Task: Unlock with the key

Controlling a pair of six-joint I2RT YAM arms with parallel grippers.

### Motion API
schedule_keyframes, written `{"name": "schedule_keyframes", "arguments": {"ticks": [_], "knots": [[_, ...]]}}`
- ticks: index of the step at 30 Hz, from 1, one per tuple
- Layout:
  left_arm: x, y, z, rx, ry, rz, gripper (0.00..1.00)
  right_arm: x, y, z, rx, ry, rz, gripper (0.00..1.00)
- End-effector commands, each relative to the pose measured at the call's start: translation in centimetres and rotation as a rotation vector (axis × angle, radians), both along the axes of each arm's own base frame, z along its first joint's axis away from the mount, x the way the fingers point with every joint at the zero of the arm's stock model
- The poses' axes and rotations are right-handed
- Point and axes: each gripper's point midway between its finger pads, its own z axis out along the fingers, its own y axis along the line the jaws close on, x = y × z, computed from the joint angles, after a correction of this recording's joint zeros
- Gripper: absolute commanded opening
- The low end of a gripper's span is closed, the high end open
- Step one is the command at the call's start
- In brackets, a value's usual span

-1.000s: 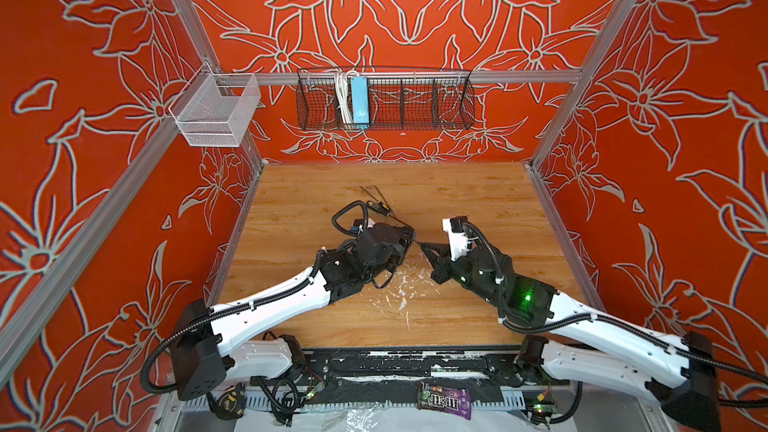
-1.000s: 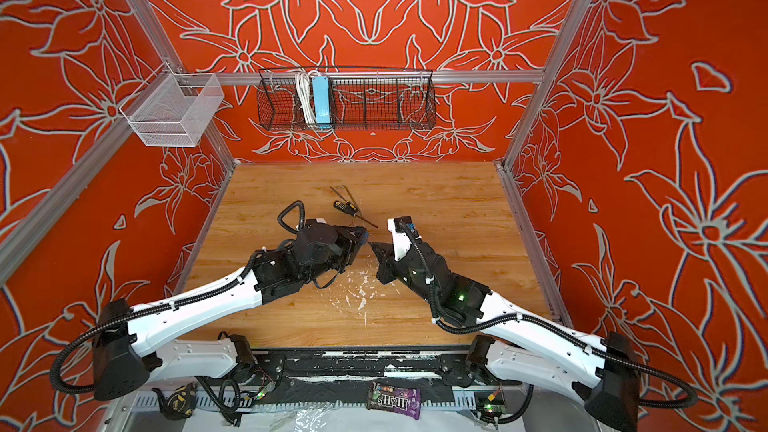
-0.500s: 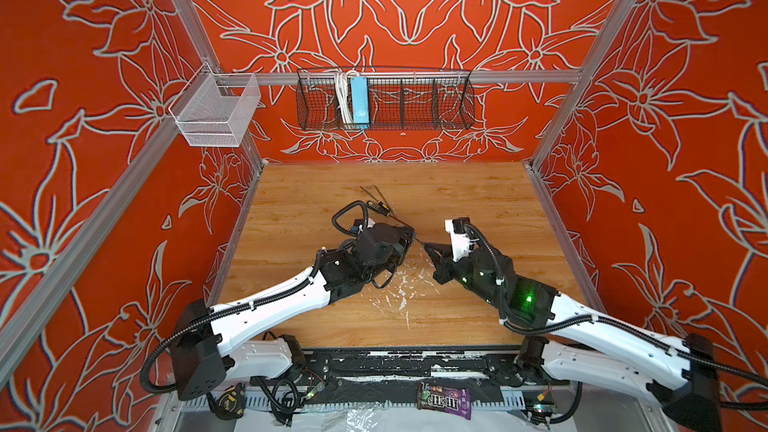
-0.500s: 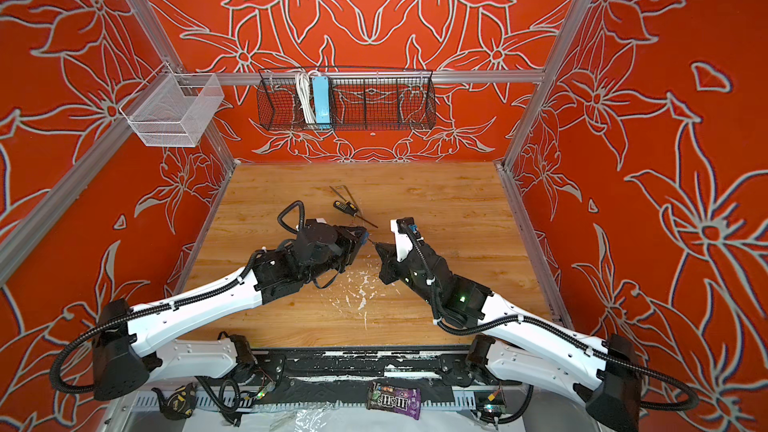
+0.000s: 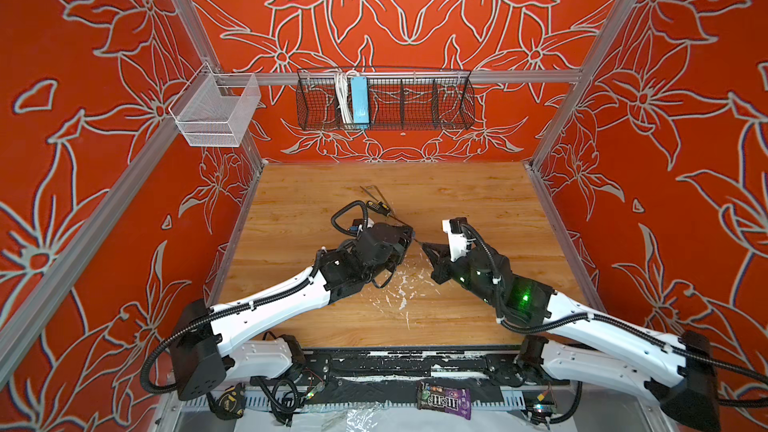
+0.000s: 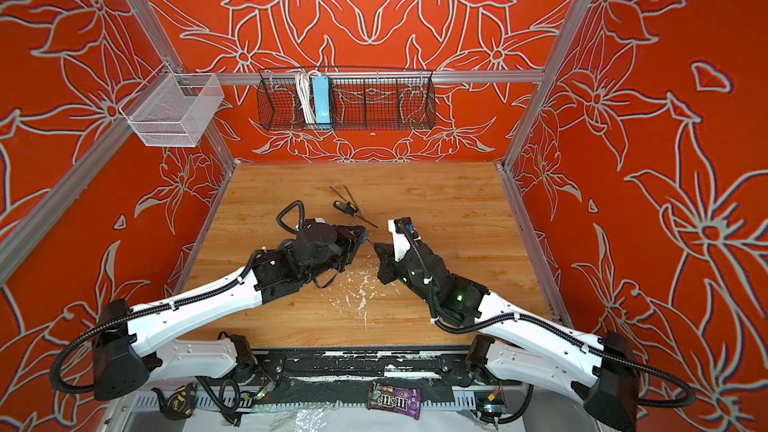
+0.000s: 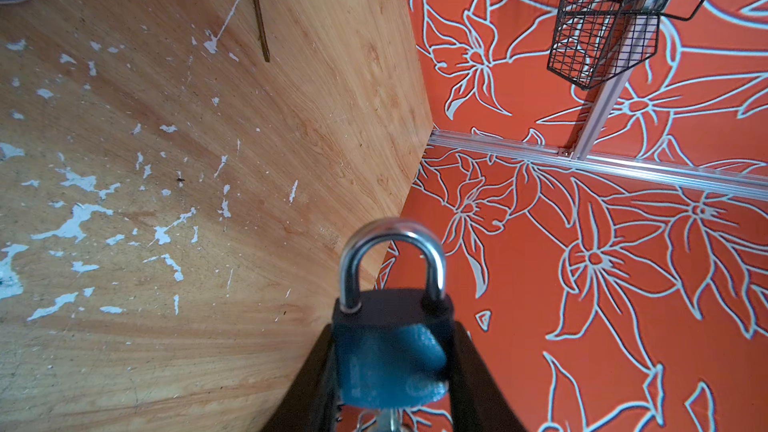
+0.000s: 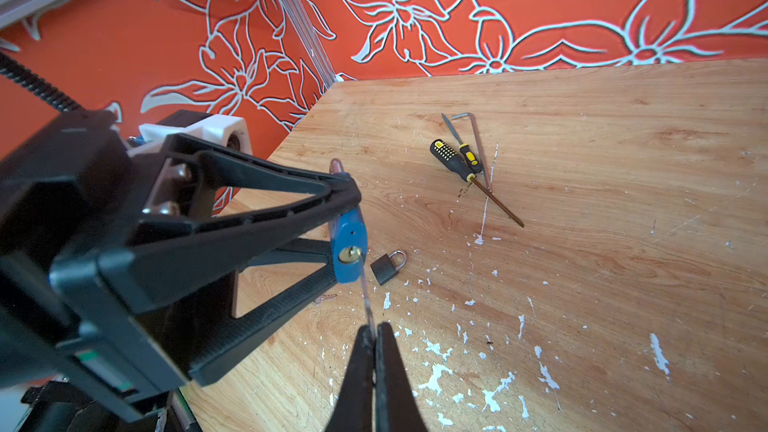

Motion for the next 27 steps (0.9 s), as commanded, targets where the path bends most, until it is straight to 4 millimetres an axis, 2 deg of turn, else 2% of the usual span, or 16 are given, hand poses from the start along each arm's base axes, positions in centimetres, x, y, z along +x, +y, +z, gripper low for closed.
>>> {"name": "schedule_keyframes", "arguments": {"ticks": [1,9,17,19,21,24,27], "knots": [[-0.1,-0.6,1.3,-0.044,-0.025,-0.014,0.0,0.1,0.5,2.5,0.054,-0.045,0.013,0.0],[0.0,-0.5,1.1,-0.044,-0.022,-0.01,0.0,0.0,0.8,3.5,0.071,-0.06,0.027,0.0],[-0.1,-1.1,1.7,-0.073,-0.036,-0.031,0.0,0.6,1.3,1.7,0.05,-0.024,0.012,0.0],[-0.1,-1.4,2.1,-0.081,-0.043,-0.045,0.0,1.0,0.8,1.3,0.036,-0.021,-0.027,0.0],[-0.2,-1.7,2.4,-0.076,-0.05,-0.06,0.0,1.2,1.0,1.9,0.06,-0.035,-0.026,0.0],[-0.5,-2.6,2.6,-0.082,-0.047,-0.096,0.0,0.7,2.2,3.9,0.156,-0.043,0.036,0.0],[-1.1,-4.3,3.5,-0.104,-0.064,-0.16,0.0,1.4,2.6,4.8,0.172,-0.041,0.04,0.0]]}}
